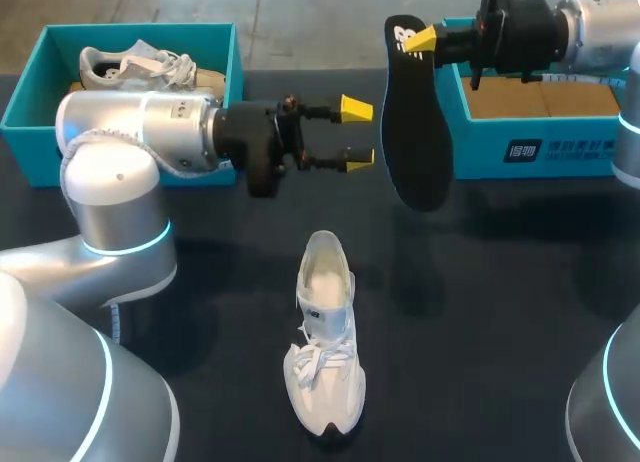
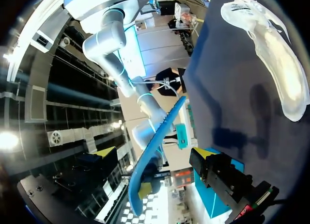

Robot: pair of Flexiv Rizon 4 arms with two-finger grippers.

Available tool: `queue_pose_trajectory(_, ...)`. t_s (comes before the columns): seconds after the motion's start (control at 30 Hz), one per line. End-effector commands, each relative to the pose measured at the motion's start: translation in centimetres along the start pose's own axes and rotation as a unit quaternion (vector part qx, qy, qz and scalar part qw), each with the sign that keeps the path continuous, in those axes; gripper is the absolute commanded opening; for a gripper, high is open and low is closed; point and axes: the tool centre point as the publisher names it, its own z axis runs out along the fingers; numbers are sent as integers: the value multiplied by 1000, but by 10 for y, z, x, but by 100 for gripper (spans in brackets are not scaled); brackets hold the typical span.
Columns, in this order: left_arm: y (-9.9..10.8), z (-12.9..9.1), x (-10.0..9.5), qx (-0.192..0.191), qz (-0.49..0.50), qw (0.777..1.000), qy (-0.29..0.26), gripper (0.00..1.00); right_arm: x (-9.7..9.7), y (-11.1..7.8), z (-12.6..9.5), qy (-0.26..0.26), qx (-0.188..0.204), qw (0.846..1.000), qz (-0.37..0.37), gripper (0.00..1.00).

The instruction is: Take the shoe out of the shoebox, open the shoe tongue, remove and reinsert the insole, then place the shoe into the shoebox

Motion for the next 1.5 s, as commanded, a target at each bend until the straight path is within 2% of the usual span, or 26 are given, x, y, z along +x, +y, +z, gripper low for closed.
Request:
queue_pose_trajectory(0.03, -1, 9, -3, -6, 3, 1000, -3, 100, -1, 1, 1, 0, 0, 1000, 0, 0)
queue_pose_trajectory(0.6, -4, 44, -2, -9, -3, 1000, 1, 100, -1, 1, 1, 0, 0, 1000, 0, 0)
queue_pose_trajectory(0.8, -5, 57, -7, -9, 2, 1000, -1, 100, -1, 1, 1, 0, 0, 1000, 0, 0)
queue_pose_trajectory(0.93, -7, 61, -12, -9, 6, 1000, -4, 96, -1, 1, 1, 0, 0, 1000, 0, 0)
queue_pose_trajectory(1.03, -9, 63, -16, -10, 8, 1000, -6, 78, -1, 1, 1, 0, 0, 1000, 0, 0)
queue_pose_trajectory(1.23, -14, 60, -19, -14, 12, 1000, -4, 56, -1, 1, 1, 0, 0, 1000, 0, 0)
queue_pose_trajectory(1.5, -15, 57, -19, -24, 12, 1000, 1, 45, -1, 1, 1, 0, 0, 1000, 0, 0)
